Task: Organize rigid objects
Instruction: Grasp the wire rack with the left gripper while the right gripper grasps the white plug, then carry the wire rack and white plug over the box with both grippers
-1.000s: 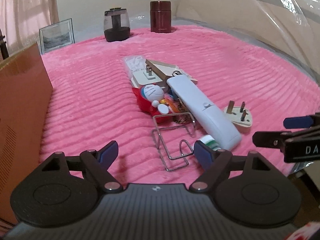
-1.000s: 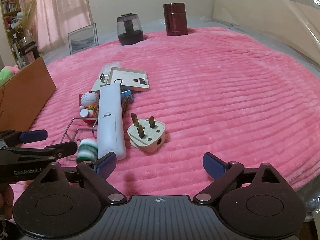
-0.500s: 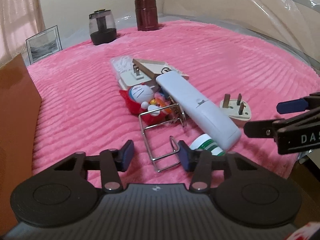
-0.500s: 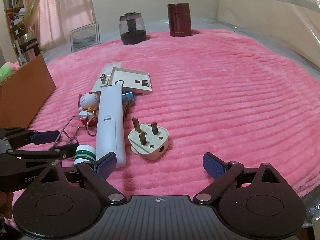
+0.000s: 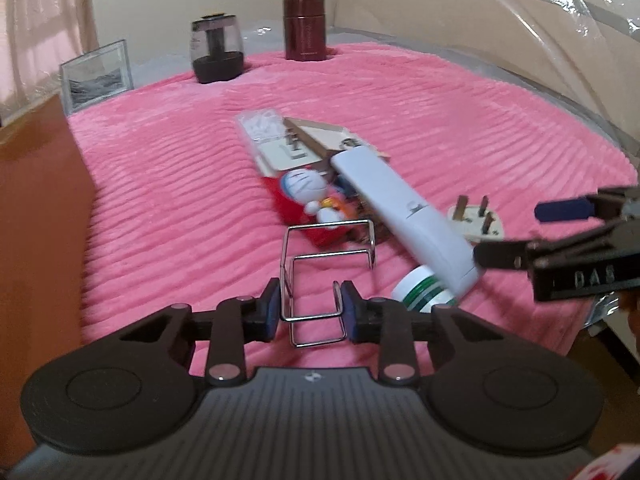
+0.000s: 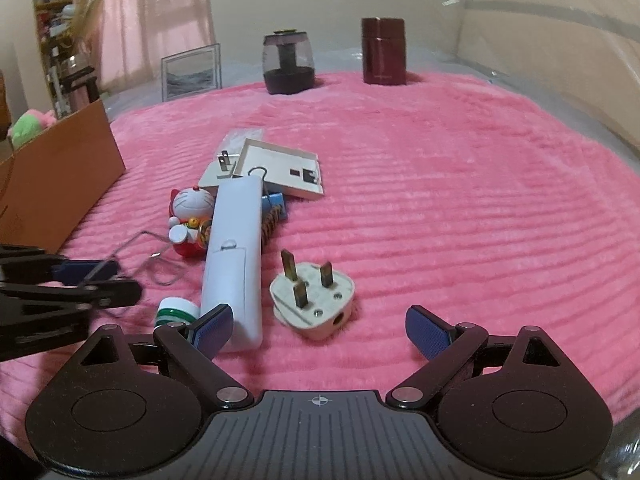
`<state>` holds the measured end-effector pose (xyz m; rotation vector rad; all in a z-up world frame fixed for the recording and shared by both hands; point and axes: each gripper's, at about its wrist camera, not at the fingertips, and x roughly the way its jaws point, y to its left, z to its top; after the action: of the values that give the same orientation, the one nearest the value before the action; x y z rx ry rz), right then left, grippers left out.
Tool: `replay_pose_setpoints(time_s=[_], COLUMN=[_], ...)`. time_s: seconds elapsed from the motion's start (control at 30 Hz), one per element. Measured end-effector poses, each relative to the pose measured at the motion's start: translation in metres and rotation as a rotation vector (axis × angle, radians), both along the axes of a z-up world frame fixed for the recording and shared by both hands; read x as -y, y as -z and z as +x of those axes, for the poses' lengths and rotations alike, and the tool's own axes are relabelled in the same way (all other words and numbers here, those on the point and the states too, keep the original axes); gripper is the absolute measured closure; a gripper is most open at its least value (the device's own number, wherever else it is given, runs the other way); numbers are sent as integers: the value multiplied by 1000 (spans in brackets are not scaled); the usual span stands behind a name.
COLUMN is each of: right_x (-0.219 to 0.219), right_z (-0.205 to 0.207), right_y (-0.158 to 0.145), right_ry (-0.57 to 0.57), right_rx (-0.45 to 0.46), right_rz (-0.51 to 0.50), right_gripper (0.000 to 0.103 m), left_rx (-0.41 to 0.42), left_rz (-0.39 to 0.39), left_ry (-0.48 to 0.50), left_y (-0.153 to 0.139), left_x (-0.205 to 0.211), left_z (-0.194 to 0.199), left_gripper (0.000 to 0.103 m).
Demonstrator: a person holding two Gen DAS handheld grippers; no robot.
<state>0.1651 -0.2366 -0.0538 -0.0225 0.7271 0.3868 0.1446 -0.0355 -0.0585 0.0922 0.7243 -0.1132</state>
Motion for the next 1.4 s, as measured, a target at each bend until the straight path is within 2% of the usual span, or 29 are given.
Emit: replay_pose_setpoints(time_s=[0.13, 0.27, 0.53, 0.6, 0.7, 1.07, 1.4], right_x=[-4, -4, -10, -10, -13, -6, 9], right_z=[10, 23, 31, 31, 31, 19, -10], right_y=[5, 8, 21, 23, 23, 17, 2], right_ry=[-30, -38, -80, -64, -66, -7, 46], right_rx=[19, 25, -25, -27, -19, -12, -4], right_rz=[-44, -70, -46, -24, -30, -41, -16], right_gripper=[18, 28, 34, 44, 53, 54, 54], left_rx=[-11, -8, -8, -5, 6, 14, 21], left_rz=[13, 11, -6, -9, -7, -19, -38], left_ry=[-16, -24, -30, -33, -36, -48, -40], left_y=[4, 6, 9, 9, 8, 8, -3], left_x=[-6, -6, -6, -6, -5, -7, -9], left_z=[-5, -4, -3, -3, -3, -2, -22], left_gripper=[77, 77, 76, 76, 76, 77, 77])
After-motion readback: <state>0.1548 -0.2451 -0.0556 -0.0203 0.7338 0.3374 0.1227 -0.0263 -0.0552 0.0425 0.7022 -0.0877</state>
